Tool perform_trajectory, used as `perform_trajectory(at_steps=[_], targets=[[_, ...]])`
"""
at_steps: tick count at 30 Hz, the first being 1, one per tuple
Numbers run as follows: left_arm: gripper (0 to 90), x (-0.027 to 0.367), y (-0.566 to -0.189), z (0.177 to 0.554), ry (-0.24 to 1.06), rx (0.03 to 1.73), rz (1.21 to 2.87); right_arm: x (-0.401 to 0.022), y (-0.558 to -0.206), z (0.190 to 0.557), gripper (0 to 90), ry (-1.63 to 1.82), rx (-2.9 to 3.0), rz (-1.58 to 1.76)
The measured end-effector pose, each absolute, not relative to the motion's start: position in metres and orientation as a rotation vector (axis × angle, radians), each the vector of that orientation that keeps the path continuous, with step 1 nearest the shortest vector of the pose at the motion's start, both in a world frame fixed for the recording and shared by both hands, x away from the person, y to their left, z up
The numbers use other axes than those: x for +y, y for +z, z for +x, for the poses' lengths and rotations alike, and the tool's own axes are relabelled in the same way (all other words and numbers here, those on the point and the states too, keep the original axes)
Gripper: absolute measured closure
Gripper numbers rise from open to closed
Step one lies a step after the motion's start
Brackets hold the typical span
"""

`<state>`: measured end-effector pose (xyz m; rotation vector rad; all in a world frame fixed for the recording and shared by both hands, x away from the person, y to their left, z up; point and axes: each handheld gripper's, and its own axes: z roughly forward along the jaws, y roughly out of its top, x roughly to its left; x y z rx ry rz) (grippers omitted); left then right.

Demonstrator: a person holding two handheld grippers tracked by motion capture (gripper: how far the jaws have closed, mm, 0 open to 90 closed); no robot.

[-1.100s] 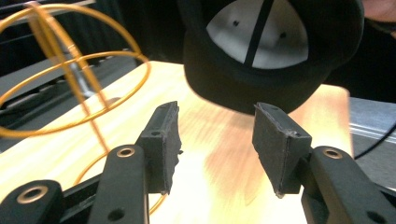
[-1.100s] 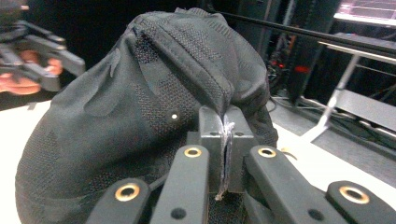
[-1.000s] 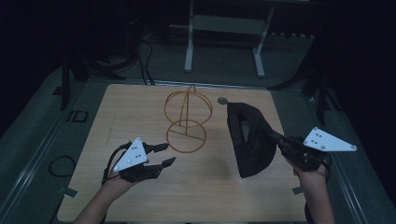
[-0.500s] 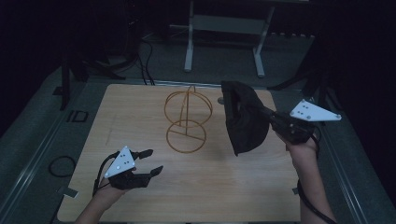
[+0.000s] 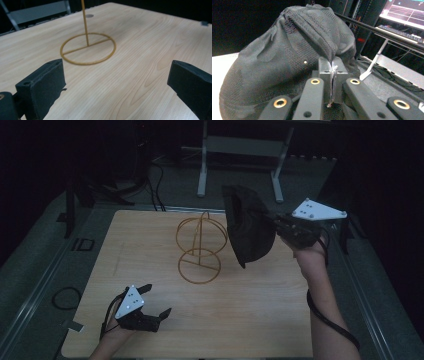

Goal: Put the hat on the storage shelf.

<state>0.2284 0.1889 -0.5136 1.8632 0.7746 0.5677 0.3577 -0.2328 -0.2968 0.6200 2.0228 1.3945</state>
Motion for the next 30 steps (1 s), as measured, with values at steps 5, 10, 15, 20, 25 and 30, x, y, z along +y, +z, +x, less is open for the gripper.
perform_trajectory(at_steps=[5,10,15,20,25,30], targets=[[1.9,0.194,-0.526,0.229,0.551,0.830,1.826,-0.215,-0.291,0.367,88.7,1.379,2.045,0.604],[1.9,0.200,-0.530,0.229,0.547,0.848,1.815,-0.195,-0.292,0.377,88.6,1.370,2.103,0.598],[2.0,0.203,-0.532,0.229,0.538,0.855,1.798,-0.178,-0.297,0.384,88.6,1.342,2.168,0.596],[2.0,0.204,-0.534,0.230,0.546,0.856,1.806,-0.162,-0.308,0.391,88.5,1.352,2.233,0.601],[1.9,0.204,-0.535,0.229,0.537,0.849,1.808,-0.149,-0.319,0.396,88.5,1.358,2.285,0.597],[1.9,0.204,-0.537,0.229,0.531,0.853,1.809,-0.137,-0.330,0.398,88.3,1.364,2.318,0.594]])
